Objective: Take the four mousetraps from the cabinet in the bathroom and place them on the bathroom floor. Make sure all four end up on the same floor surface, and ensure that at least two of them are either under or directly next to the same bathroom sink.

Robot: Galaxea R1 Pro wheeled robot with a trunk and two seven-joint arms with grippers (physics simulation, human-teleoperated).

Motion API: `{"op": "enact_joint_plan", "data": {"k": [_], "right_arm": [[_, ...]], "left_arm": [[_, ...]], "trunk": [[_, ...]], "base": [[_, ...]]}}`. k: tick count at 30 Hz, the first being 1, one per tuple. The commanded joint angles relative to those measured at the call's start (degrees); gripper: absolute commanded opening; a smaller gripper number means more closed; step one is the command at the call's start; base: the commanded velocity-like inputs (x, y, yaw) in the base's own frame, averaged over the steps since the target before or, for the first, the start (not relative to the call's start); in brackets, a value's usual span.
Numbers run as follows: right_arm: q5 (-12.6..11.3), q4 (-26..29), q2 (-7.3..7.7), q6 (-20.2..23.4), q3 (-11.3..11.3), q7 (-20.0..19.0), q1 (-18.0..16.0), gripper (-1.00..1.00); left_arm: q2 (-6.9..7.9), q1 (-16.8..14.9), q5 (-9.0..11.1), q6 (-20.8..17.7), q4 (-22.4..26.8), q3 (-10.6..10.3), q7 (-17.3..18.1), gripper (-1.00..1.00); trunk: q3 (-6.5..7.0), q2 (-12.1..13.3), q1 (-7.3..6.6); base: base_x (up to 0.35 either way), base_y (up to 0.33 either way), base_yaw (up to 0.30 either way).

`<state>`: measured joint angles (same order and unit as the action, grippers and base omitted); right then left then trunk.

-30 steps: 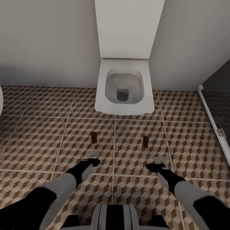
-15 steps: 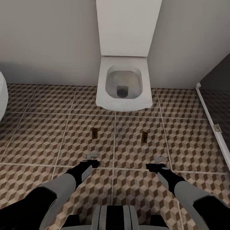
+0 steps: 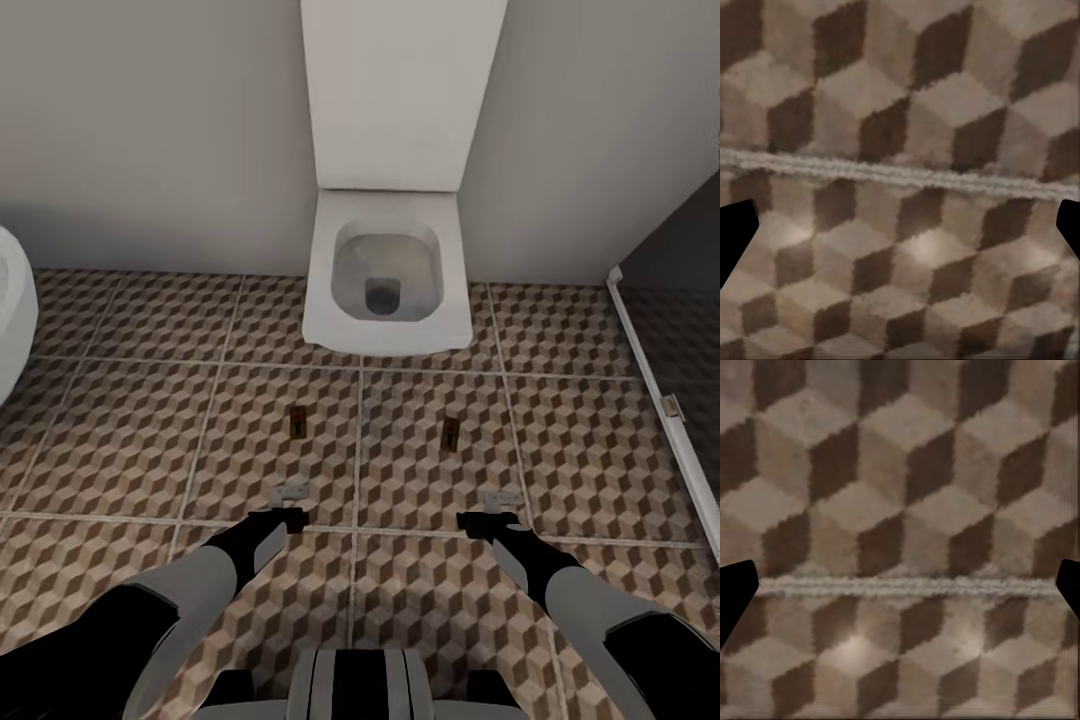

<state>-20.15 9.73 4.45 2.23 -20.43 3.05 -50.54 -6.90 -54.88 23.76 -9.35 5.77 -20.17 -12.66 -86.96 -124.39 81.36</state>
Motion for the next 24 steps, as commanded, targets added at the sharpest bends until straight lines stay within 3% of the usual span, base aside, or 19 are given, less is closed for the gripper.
{"op": "enact_joint_plan", "data": {"k": [1, 24], "right_arm": [[-0.50, 0.13, 0.04, 0.23, -0.49, 0.29, 0.01, 1.00], [-0.42, 0.12, 0.04, 0.32, -0.49, 0.29, 0.00, 1.00]], "left_arm": [[0.01, 0.00, 0.49, -0.32, 0.12, -0.49, -0.32, 1.00], [0.18, 0.02, 0.66, -3.44, -0.40, 0.49, -0.18, 1.00]], "trunk": [[0.16, 0.41, -0.23], [4.29, 9.63, -5.28]], "base": [[0.000, 0.000, 0.000], [0.000, 0.000, 0.000]]}}
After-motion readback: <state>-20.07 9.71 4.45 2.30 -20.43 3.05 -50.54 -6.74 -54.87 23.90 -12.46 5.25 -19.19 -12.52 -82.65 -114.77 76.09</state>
